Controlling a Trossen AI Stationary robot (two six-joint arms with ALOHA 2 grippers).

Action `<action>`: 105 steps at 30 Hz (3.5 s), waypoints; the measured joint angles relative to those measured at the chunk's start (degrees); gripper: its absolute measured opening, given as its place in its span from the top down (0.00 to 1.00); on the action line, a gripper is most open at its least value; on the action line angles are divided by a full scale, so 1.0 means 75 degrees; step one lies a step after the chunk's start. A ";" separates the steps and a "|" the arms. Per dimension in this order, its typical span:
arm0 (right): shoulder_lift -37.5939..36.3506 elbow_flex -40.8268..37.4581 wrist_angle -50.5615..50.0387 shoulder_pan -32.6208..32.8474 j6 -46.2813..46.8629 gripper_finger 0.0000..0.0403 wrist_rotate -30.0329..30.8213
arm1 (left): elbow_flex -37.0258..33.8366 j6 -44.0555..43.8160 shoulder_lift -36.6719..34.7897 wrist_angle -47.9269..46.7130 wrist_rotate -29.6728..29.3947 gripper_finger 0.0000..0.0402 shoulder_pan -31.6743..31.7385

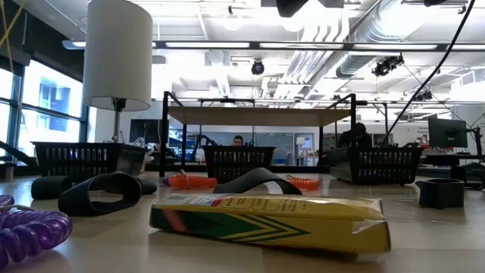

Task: Pick & Place Office Desk Supplies
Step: Put the blue spring keychain into the right black bin, then put the black rubber band into the left black bin

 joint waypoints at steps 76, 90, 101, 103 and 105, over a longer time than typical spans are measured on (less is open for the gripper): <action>-0.1346 -0.0003 -1.3010 -0.2498 0.9066 0.64 0.4145 | 0.0003 -0.0883 0.0000 -0.1817 -0.0001 0.60 -0.0264; -0.3211 0.0000 -1.3627 -0.1143 0.9676 0.48 0.2884 | 0.0003 -0.0876 0.0000 -0.1891 0.0001 0.60 -0.0277; -0.3092 -0.0003 -1.4194 0.1192 1.2650 0.49 0.1256 | 0.0003 -0.0825 0.0000 -0.1877 -0.0057 0.60 -0.0187; -0.3006 0.0000 -1.4671 0.1456 1.3357 0.49 0.1415 | 0.0003 -0.0825 0.0000 -0.1875 -0.0057 0.60 -0.0187; -0.2890 -0.0010 -1.5235 0.1618 1.3911 0.49 0.1398 | 0.0003 -0.0825 0.0000 -0.1875 -0.0057 0.60 -0.0187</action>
